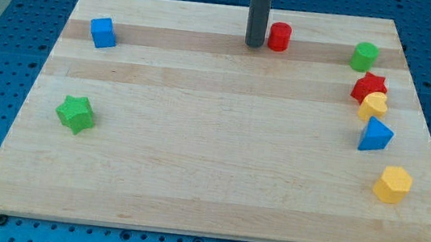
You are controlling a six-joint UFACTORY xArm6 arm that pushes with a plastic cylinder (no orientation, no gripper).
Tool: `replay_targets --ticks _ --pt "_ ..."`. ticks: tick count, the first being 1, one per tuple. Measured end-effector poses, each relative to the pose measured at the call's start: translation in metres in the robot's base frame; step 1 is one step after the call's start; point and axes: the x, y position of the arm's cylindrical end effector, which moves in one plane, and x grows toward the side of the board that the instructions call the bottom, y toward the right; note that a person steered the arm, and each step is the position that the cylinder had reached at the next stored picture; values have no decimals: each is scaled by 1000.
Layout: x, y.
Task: Push the red circle above the green circle
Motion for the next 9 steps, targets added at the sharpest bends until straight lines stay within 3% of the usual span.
replay_targets --ticks 1,4,6,7,9 --pt "-1 4" --pt "-9 123" --pt "-9 120" --pt "-9 74" --pt "-28 96"
